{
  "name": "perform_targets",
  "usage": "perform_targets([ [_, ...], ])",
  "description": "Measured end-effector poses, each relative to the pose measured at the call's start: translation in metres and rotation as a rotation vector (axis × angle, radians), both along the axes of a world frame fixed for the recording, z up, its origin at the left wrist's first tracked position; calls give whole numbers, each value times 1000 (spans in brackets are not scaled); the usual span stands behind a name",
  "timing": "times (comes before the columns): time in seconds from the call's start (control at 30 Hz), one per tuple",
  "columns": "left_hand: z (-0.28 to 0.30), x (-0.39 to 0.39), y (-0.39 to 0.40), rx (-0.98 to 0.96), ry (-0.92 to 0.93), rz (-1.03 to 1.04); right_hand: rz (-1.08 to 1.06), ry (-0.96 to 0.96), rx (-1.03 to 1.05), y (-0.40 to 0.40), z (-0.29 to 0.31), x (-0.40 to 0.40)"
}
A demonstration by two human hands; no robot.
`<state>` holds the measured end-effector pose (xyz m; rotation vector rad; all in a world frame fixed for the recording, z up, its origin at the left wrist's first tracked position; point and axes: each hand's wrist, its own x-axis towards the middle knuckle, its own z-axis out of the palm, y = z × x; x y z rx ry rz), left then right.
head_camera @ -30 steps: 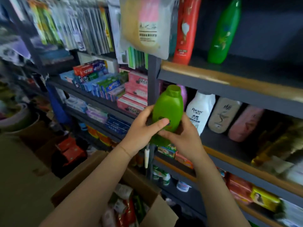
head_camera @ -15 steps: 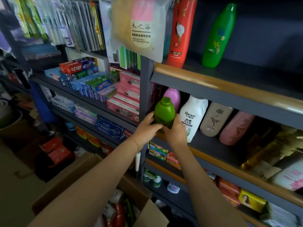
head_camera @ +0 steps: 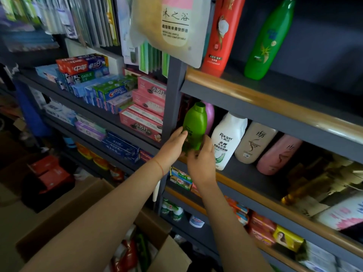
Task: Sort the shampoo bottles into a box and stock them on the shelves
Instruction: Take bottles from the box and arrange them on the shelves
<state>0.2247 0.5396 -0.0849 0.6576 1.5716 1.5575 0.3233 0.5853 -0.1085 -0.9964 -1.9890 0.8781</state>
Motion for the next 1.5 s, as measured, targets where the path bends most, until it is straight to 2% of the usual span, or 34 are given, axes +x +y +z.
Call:
perform_targets([
  [0.07,0,-1,3,-10,-19,2,-8,95,-73,-12,-5,8],
  [0.13,0,-1,6,-17,-65,14,24,261,-447,-18,-7,8],
  [0.2,-2,-1,10,-6,-155,34,106,627,-898,-19,-3,6],
  [0.23,-1,-1,10,0,-186,43,119,794,-1047,-18,1,7],
  [0.3,-1,-2,11,13,-233,43,99,981,-1198,-16,10,9],
  [0.37,0,-4,13,16,-256,36,65,1058,-1264,-12,15,10],
  [0.53,8,-4,19,-19,-243,13,-1,1112,-1274,-10,28,2],
  [0.67,12,-5,21,-15,-347,7,-6,1053,-1207,-17,38,-8],
  [0.77,13,-4,20,32,-395,21,-5,1102,-1204,-18,36,-8],
  [1.13,1,4,23,55,-426,56,-71,1222,-1236,-5,21,-9],
  [1.5,-15,0,28,103,-426,36,-46,1185,-1206,-2,16,-14],
])
